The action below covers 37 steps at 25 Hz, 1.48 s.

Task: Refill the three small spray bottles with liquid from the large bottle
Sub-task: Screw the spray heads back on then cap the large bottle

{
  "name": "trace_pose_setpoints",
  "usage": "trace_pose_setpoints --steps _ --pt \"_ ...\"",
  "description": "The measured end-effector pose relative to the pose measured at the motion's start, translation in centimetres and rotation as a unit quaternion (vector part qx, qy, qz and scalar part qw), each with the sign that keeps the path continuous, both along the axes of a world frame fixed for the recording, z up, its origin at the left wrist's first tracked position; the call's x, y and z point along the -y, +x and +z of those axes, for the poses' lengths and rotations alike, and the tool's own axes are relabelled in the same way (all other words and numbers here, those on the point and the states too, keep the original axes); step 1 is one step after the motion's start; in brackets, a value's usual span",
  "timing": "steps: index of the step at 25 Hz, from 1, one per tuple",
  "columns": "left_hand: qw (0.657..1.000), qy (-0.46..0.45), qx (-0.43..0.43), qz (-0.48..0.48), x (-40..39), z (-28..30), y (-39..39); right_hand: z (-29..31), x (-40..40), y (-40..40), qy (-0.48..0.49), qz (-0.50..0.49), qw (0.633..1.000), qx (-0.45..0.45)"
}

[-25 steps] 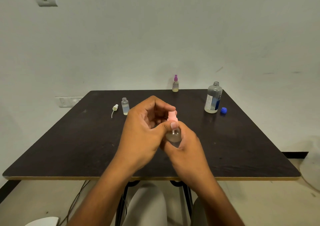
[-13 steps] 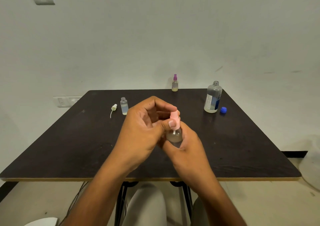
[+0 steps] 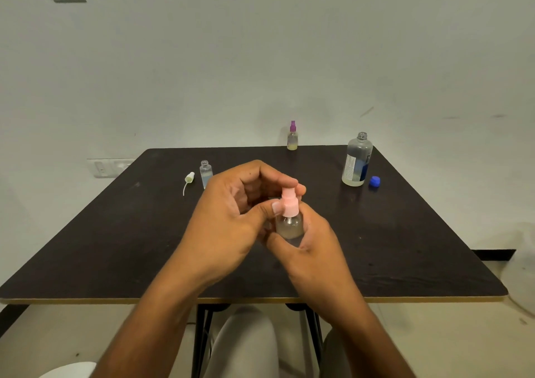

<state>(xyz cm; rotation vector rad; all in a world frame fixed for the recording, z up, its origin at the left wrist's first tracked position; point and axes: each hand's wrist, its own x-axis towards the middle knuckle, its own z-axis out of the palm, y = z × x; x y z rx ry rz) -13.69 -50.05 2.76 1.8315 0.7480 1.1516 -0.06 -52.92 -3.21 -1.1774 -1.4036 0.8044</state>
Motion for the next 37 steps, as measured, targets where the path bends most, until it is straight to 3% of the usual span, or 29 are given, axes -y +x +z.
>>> trace_pose_setpoints --steps 7,13,17,22,27,32,37 --pt "0.979 0.062 -0.07 0.181 0.7 0.2 0.7 0.0 0.2 -0.2 -0.014 -0.013 1.0 -0.007" --pt "0.994 -0.001 -0.066 0.092 1.2 1.3 0.2 0.6 0.4 0.1 -0.003 -0.003 1.0 -0.001" --pt "0.982 0.023 -0.092 0.163 1.6 1.2 0.8 0.7 0.6 0.0 -0.007 0.003 1.0 -0.013" --pt "0.994 -0.016 -0.074 0.083 1.2 1.5 0.5 0.6 0.8 -0.4 -0.015 0.02 1.0 -0.003" --pt "0.988 -0.001 -0.049 0.144 1.2 0.9 0.6 0.8 0.7 -0.1 0.0 0.012 1.0 -0.002" --pt "0.996 -0.017 -0.023 0.081 0.6 0.9 -0.4 1.2 0.9 0.1 -0.003 0.083 0.996 0.015" --pt "0.994 -0.018 -0.016 0.107 -0.6 0.1 -0.6 0.7 0.4 0.8 -0.031 0.091 0.995 0.011"
